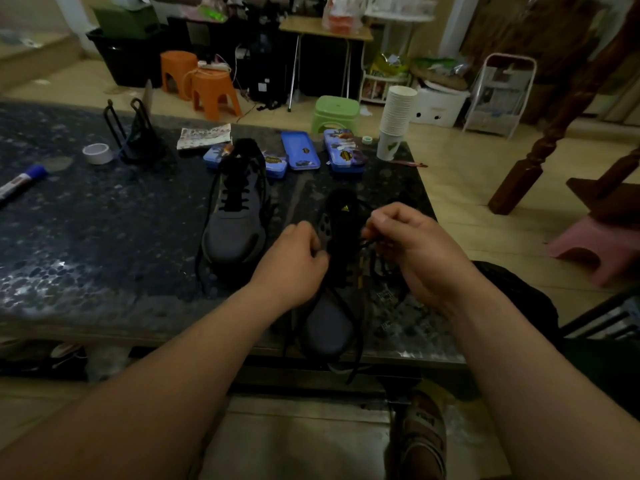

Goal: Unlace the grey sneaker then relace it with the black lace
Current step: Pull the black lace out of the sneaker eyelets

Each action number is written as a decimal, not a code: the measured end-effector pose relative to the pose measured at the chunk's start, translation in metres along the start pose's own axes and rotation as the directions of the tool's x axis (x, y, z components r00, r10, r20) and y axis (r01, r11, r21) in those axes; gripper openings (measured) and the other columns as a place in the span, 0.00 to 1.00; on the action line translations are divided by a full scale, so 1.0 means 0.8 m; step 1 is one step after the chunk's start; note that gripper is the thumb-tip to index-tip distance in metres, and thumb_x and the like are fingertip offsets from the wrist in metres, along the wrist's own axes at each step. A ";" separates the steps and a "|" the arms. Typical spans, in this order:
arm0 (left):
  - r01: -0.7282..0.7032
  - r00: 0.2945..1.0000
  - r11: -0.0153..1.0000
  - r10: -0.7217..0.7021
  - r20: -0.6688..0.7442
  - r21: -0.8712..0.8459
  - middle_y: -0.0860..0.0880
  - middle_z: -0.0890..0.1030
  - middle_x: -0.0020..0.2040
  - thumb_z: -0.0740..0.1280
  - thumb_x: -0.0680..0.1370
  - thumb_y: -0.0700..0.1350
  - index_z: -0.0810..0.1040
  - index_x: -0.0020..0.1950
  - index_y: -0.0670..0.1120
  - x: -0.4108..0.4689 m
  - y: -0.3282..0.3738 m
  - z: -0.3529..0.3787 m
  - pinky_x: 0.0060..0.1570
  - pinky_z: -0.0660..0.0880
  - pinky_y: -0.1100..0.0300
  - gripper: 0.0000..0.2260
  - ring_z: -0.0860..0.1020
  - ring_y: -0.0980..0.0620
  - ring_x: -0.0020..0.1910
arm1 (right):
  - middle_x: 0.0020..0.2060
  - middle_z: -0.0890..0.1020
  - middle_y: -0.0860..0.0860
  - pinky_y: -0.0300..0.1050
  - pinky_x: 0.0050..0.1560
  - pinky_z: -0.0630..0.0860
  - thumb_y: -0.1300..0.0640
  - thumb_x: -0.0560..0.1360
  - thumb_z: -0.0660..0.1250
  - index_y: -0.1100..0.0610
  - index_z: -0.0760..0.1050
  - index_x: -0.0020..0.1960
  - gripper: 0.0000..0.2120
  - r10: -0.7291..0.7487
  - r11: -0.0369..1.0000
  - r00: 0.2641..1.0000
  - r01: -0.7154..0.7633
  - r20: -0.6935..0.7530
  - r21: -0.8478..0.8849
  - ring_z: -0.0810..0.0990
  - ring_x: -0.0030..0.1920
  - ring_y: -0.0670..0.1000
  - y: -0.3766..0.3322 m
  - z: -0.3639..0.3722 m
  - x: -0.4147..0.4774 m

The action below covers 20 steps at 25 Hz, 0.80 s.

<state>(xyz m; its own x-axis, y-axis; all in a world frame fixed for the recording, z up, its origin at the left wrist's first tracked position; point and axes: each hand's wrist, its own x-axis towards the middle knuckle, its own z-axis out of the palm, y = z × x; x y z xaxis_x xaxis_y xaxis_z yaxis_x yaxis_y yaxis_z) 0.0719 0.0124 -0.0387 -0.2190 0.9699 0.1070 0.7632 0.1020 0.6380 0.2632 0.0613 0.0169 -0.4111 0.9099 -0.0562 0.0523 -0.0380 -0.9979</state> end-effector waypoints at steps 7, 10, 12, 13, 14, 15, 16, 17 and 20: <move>0.337 0.923 0.847 -0.210 0.324 -0.411 0.47 0.83 0.44 0.70 0.79 0.60 0.78 0.52 0.46 -0.024 0.004 -0.020 0.42 0.74 0.55 0.17 0.80 0.49 0.40 | 0.32 0.83 0.46 0.37 0.37 0.73 0.55 0.83 0.66 0.59 0.84 0.51 0.10 0.151 0.932 0.988 -0.130 0.034 -0.337 0.80 0.36 0.47 -0.016 0.006 -0.015; 0.305 0.944 0.884 -0.233 0.233 -0.354 0.46 0.80 0.38 0.72 0.80 0.47 0.75 0.43 0.46 -0.024 -0.009 -0.010 0.43 0.80 0.50 0.10 0.79 0.49 0.37 | 0.36 0.81 0.51 0.43 0.45 0.75 0.58 0.84 0.62 0.59 0.80 0.49 0.10 0.081 0.966 0.996 -0.084 0.023 0.246 0.80 0.41 0.51 -0.036 0.000 -0.025; 0.351 0.930 0.789 -0.356 0.091 -0.504 0.43 0.78 0.42 0.67 0.82 0.44 0.75 0.46 0.45 -0.018 -0.011 -0.019 0.45 0.79 0.50 0.05 0.77 0.49 0.38 | 0.30 0.74 0.53 0.47 0.42 0.76 0.54 0.84 0.62 0.62 0.80 0.52 0.13 0.203 0.962 0.979 -0.198 -0.004 0.188 0.76 0.34 0.53 -0.039 -0.006 -0.026; 0.312 0.919 0.827 -0.387 -0.071 -0.467 0.44 0.77 0.48 0.67 0.81 0.44 0.75 0.51 0.46 -0.017 -0.009 -0.027 0.48 0.77 0.51 0.03 0.76 0.48 0.43 | 0.28 0.72 0.53 0.49 0.40 0.77 0.52 0.84 0.63 0.64 0.80 0.54 0.15 0.276 0.961 0.961 -0.276 -0.020 0.025 0.74 0.31 0.53 -0.033 -0.008 -0.025; 0.266 0.896 0.902 -0.362 -0.257 -0.341 0.45 0.75 0.54 0.67 0.80 0.45 0.74 0.55 0.47 -0.021 -0.003 -0.035 0.52 0.74 0.51 0.06 0.75 0.48 0.49 | 0.27 0.72 0.53 0.49 0.38 0.76 0.51 0.84 0.64 0.64 0.80 0.55 0.16 0.317 0.938 0.948 -0.319 -0.032 -0.136 0.74 0.29 0.53 -0.027 -0.008 -0.025; 0.191 0.877 0.956 -0.268 -0.400 -0.221 0.47 0.74 0.56 0.68 0.79 0.45 0.73 0.57 0.48 -0.026 0.003 -0.037 0.54 0.72 0.51 0.09 0.74 0.48 0.53 | 0.27 0.72 0.54 0.48 0.36 0.76 0.53 0.84 0.64 0.64 0.81 0.55 0.15 0.313 0.920 0.949 -0.312 -0.036 -0.236 0.74 0.29 0.53 -0.023 -0.005 -0.025; 0.087 0.879 0.984 -0.149 -0.453 -0.154 0.49 0.75 0.55 0.69 0.78 0.45 0.73 0.57 0.49 -0.032 0.010 -0.036 0.52 0.72 0.52 0.09 0.75 0.48 0.53 | 0.29 0.74 0.54 0.47 0.35 0.76 0.55 0.84 0.64 0.63 0.82 0.54 0.12 0.273 0.922 0.961 -0.272 -0.033 -0.275 0.75 0.30 0.53 -0.021 -0.003 -0.025; 0.009 0.920 0.988 -0.068 -0.386 -0.154 0.50 0.77 0.51 0.69 0.78 0.46 0.73 0.55 0.50 -0.037 0.019 -0.031 0.49 0.73 0.53 0.08 0.77 0.48 0.51 | 0.31 0.77 0.54 0.46 0.36 0.76 0.57 0.84 0.64 0.61 0.82 0.51 0.11 0.205 0.946 0.979 -0.203 -0.020 -0.254 0.76 0.34 0.53 -0.025 0.000 -0.026; 0.062 0.997 0.995 -0.060 0.041 -0.072 0.50 0.75 0.56 0.72 0.77 0.54 0.70 0.59 0.50 -0.044 0.026 0.004 0.54 0.76 0.50 0.17 0.77 0.47 0.53 | 0.41 0.82 0.53 0.48 0.52 0.79 0.61 0.82 0.62 0.55 0.81 0.40 0.15 -0.034 0.985 0.999 0.028 0.031 0.170 0.81 0.47 0.52 -0.053 0.002 -0.040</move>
<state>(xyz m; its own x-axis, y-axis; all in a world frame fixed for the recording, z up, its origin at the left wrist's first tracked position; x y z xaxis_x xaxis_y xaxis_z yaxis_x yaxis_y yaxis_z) 0.0976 -0.0189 -0.0317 -0.2387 0.9704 0.0372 0.7022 0.1460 0.6969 0.2729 0.0330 0.0611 -0.4409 0.8972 -0.0235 -0.1150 -0.0824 -0.9899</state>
